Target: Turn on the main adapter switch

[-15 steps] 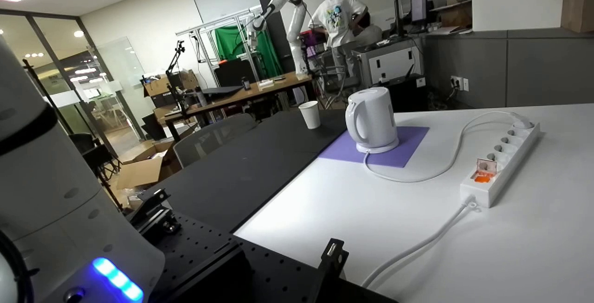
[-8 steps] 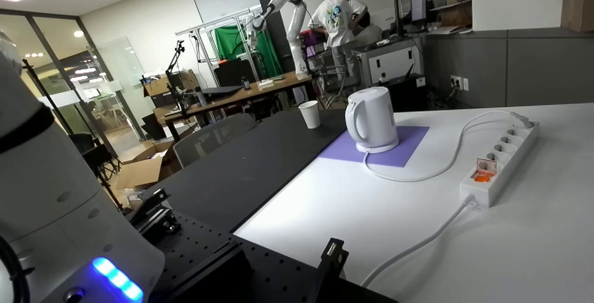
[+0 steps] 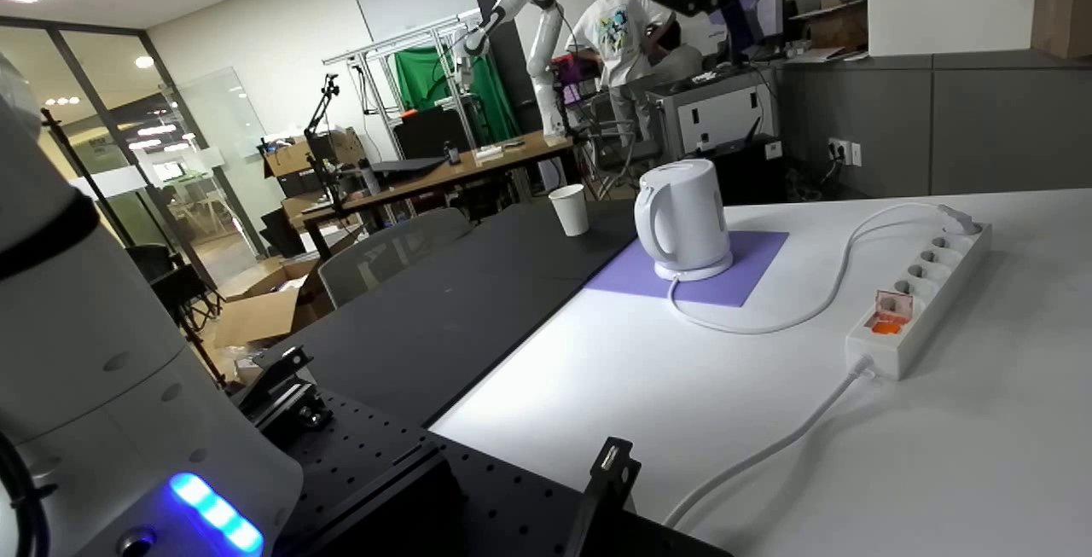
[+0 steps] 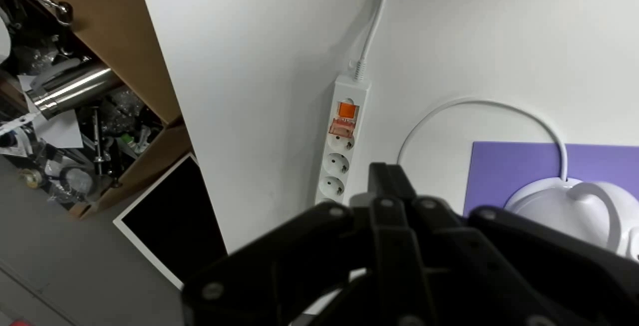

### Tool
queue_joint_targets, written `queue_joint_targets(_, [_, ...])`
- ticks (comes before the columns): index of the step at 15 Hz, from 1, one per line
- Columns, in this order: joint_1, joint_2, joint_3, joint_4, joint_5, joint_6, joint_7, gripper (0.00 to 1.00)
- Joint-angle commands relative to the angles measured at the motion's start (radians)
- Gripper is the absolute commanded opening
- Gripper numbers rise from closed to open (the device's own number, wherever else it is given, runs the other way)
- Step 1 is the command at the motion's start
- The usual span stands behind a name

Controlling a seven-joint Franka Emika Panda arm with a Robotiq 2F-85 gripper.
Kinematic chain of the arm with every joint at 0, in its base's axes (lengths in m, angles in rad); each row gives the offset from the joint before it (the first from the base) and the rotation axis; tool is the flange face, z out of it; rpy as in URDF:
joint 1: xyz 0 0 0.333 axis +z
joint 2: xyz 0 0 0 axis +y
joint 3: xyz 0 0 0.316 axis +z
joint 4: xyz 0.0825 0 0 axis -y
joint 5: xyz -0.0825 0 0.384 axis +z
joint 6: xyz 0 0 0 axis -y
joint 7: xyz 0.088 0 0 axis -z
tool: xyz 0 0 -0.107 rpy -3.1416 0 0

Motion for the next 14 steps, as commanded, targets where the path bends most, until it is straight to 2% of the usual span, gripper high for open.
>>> queue_joint_targets(1, [-0.026, 0.0, 0.026, 0.003, 0.007, -0.004, -0.005, 0.01])
queue_joint_targets(9, [-0.026, -0.002, 0.026, 0.007, 0.007, -0.008, -0.005, 0.0])
queue_joint_targets(14, [-0.039, 0.244, 0.029, 0.11, 0.045, 0.125, 0.028, 0.0])
